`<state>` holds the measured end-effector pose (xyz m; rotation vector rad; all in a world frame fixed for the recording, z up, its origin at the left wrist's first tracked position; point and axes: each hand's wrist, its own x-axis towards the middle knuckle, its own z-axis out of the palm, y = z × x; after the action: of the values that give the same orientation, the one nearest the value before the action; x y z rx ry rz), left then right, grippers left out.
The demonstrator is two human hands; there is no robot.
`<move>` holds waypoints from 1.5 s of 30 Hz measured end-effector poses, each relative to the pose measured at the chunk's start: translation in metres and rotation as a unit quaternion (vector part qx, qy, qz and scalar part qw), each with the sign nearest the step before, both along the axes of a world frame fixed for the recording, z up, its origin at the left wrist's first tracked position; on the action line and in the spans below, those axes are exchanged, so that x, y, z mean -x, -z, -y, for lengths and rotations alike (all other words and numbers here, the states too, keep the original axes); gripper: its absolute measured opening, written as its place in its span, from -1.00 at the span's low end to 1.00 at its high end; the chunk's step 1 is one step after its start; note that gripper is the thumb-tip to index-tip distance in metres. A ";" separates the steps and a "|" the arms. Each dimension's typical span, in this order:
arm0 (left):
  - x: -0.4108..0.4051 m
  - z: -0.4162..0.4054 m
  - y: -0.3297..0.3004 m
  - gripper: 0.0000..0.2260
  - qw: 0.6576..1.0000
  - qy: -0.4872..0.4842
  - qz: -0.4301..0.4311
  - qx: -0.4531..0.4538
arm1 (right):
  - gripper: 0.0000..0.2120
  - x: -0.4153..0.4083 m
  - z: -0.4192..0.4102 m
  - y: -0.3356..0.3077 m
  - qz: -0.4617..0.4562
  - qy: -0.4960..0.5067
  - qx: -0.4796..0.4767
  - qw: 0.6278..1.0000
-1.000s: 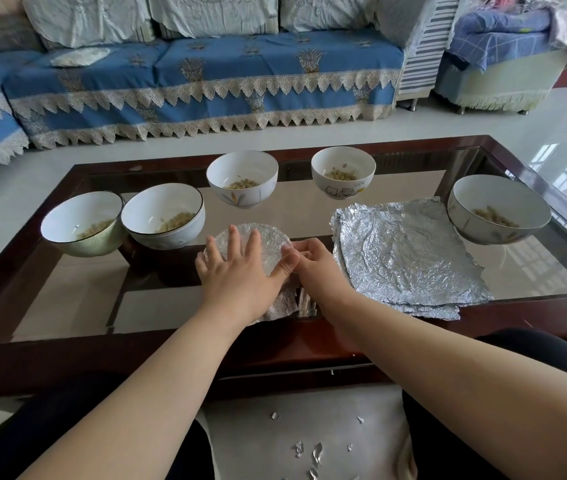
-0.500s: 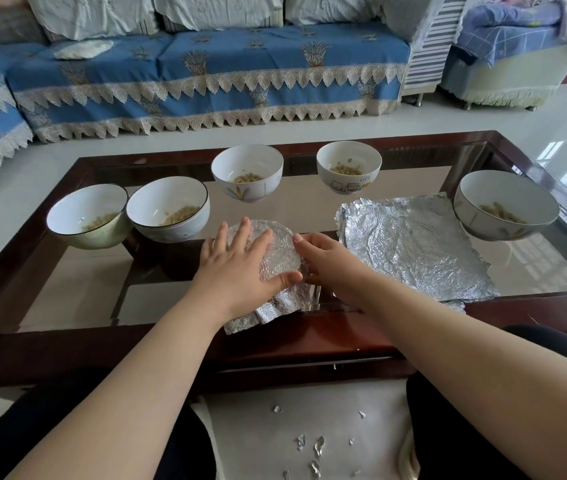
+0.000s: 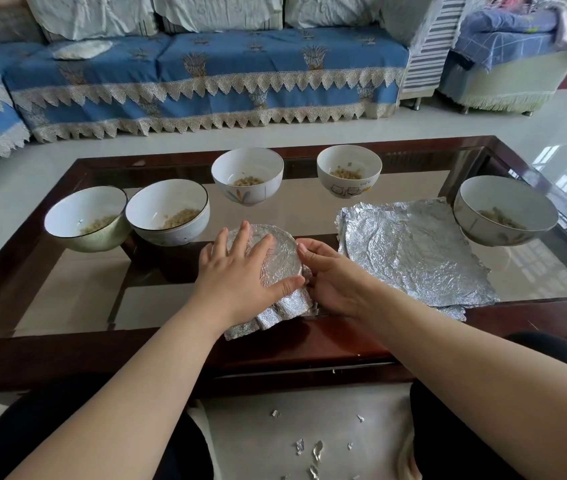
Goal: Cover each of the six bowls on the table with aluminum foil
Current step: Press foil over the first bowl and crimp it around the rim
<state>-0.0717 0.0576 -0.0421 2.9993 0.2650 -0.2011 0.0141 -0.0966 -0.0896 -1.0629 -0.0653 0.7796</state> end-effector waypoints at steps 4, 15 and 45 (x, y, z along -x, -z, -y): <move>0.000 -0.001 0.001 -0.07 1.000 -0.001 0.001 0.000 | -0.89 0.002 0.002 -0.001 -0.006 -0.018 -0.044 0.999; -0.002 0.000 0.006 -0.05 0.999 -0.015 0.032 -0.001 | -0.79 0.006 -0.008 0.005 -0.010 0.058 0.004 0.998; -0.015 0.019 0.007 -0.08 0.993 -0.103 0.050 0.003 | -0.75 -0.007 -0.012 -0.011 0.114 0.116 0.182 0.970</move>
<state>-0.0570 0.0386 -0.0488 2.9369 0.5572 -0.0308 0.0208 -0.0843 -0.0788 -1.4784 0.0082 0.4614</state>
